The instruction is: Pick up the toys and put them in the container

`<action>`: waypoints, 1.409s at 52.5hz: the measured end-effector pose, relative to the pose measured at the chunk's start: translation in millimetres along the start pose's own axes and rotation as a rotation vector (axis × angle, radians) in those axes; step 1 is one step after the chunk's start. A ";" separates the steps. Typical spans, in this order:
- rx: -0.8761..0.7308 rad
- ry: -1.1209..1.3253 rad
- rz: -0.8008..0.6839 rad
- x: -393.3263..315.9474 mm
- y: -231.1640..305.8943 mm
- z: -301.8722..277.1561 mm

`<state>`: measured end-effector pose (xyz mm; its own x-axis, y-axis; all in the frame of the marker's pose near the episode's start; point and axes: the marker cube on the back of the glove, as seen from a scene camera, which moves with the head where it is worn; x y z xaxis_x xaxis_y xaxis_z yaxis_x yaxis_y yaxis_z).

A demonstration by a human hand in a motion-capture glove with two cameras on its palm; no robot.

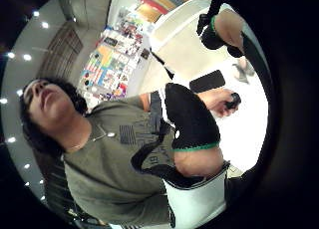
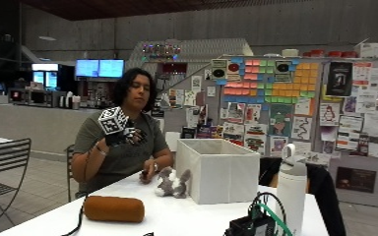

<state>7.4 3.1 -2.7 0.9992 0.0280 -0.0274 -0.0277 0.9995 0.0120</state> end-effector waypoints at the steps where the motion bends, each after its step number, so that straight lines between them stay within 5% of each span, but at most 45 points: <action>1: 0.004 0.006 0.009 1.9 0.6 -0.6; 12: 0.074 0.076 0.166 51.2 7.7 -18.1; 31: 0.062 0.080 0.215 69.5 11.2 -19.3; 35: 0.093 0.185 0.395 98.2 6.8 -26.1; 39: 0.162 0.365 0.764 149.4 -7.8 -32.2; 44: 0.089 0.495 0.820 214.5 -15.9 -37.5; 48: 0.221 0.569 0.946 266.7 -38.4 -38.0; 53: 0.137 0.641 0.858 327.1 -42.5 -19.3; 57: 0.079 0.731 1.006 350.7 -37.9 6.2; 63: 0.309 0.924 1.001 355.6 -48.4 5.8; 67: 0.207 0.871 1.039 333.8 -41.8 6.8; 74: 0.446 0.629 0.849 293.8 -36.7 -1.8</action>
<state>301.9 -25.3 -12.9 0.4683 0.8178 -0.3345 -0.5487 0.5659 0.6154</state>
